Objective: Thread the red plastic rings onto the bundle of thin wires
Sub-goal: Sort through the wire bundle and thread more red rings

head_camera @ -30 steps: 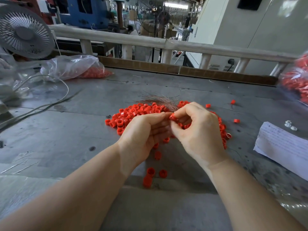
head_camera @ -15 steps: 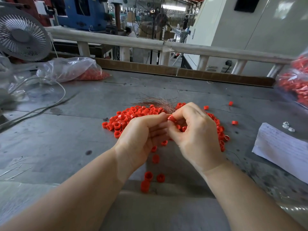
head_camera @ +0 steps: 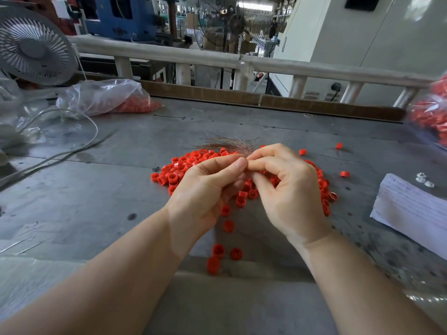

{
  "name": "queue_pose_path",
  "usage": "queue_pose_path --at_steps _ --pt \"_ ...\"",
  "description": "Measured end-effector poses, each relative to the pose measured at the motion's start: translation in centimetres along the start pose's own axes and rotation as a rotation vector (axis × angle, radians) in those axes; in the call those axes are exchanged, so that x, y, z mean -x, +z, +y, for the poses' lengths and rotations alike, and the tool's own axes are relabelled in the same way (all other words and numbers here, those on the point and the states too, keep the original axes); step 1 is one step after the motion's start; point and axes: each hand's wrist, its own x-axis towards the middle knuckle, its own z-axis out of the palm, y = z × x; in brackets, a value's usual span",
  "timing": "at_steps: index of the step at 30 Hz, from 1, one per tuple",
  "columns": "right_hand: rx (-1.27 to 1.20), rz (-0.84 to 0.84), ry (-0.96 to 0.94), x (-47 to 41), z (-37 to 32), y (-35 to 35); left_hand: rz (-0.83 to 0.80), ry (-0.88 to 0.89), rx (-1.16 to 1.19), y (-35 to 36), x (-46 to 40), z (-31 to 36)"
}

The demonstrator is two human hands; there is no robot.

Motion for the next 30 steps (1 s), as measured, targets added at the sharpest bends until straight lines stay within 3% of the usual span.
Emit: queue_pose_path --at_steps 14,30 --pt "-0.431 -0.009 0.433 -0.33 -0.28 -0.13 -0.047 0.203 -0.271 0.30 0.29 -0.30" --pt "-0.748 -0.002 0.580 -0.36 0.15 -0.06 -0.085 0.308 -0.319 0.13 0.17 -0.55"
